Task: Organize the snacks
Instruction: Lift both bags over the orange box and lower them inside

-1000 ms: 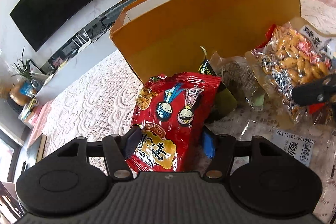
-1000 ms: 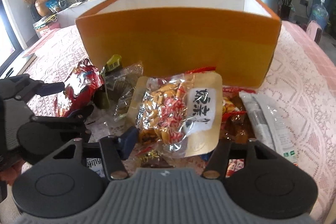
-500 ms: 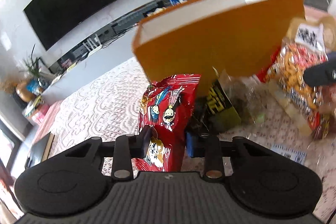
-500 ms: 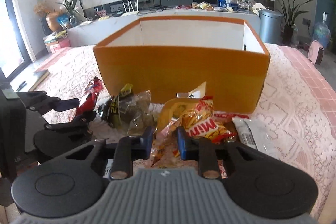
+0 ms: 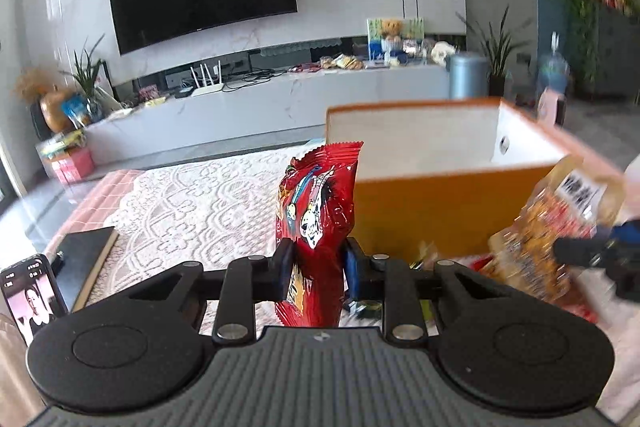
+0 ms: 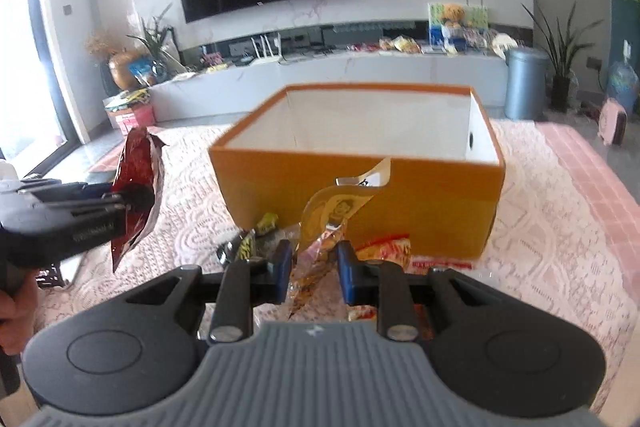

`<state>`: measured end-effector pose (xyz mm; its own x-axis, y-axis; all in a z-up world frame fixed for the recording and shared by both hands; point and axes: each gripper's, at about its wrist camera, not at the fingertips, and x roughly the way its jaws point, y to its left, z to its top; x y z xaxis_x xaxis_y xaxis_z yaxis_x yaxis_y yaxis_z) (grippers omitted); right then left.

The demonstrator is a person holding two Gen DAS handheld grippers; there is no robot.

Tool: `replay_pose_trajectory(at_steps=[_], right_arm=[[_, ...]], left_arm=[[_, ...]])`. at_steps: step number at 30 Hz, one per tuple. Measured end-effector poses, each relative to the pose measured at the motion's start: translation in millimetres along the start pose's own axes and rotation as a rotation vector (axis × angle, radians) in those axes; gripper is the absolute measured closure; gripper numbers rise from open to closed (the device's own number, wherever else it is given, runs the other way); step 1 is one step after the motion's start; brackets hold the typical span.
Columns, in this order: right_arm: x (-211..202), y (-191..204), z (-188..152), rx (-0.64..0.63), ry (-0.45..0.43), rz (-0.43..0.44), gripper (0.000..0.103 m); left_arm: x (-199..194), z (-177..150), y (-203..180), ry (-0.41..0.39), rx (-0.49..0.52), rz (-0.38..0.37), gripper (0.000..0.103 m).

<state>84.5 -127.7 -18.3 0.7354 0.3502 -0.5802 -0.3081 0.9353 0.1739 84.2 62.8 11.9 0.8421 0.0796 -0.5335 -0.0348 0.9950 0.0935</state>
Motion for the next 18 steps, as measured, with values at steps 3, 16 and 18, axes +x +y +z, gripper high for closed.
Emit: replay_pose_trajectory(at_steps=[3, 16, 18], right_arm=[[-10, 1, 12, -0.015, -0.024, 0.026, 0.081], [-19, 5, 85, -0.118, -0.137, 0.059, 0.081], [-13, 7, 97, -0.139, -0.153, 0.052, 0.081]], left_arm=[[-11, 16, 6, -0.015, -0.044, -0.056, 0.074], [11, 70, 19, -0.038, -0.138, -0.221, 0.075], [18, 76, 18, -0.042, -0.146, -0.234, 0.075]])
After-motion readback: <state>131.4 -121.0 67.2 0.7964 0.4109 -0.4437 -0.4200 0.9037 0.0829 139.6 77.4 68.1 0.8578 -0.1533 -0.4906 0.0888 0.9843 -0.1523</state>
